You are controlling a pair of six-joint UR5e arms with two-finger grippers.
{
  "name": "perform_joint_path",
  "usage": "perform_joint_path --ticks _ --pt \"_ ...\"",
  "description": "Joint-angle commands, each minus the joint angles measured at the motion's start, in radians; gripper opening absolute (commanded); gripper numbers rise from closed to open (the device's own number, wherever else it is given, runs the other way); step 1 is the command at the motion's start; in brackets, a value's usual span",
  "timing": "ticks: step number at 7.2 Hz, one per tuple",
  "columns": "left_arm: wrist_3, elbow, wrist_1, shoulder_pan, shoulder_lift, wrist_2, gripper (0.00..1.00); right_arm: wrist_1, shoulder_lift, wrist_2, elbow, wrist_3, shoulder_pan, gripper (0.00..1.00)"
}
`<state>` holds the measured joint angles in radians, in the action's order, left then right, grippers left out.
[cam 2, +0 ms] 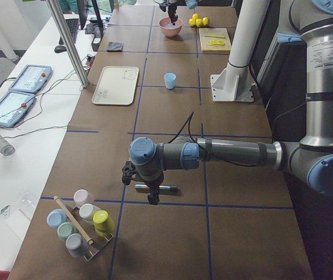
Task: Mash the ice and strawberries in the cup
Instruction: 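Move the right gripper back into the pink bowl and grasp an ice cube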
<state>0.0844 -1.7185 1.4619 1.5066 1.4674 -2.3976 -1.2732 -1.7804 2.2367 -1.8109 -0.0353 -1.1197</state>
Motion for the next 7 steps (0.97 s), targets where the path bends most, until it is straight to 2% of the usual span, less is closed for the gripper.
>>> perform_joint_path --ticks 1,3,5,7 --pt "0.000 0.000 0.000 0.000 0.001 0.000 1.00 -0.029 0.047 0.007 -0.007 -0.073 -0.049 0.00" --pt "0.001 -0.001 0.000 0.000 0.001 0.000 1.00 -0.020 0.109 0.050 -0.013 -0.290 -0.064 0.00" --pt "0.000 -0.003 0.000 0.001 0.001 0.000 1.00 -0.031 0.200 0.052 -0.066 -0.505 -0.046 0.01" --pt "0.001 -0.003 -0.002 0.000 0.001 -0.002 1.00 -0.040 0.322 0.018 -0.080 -0.732 0.076 0.03"
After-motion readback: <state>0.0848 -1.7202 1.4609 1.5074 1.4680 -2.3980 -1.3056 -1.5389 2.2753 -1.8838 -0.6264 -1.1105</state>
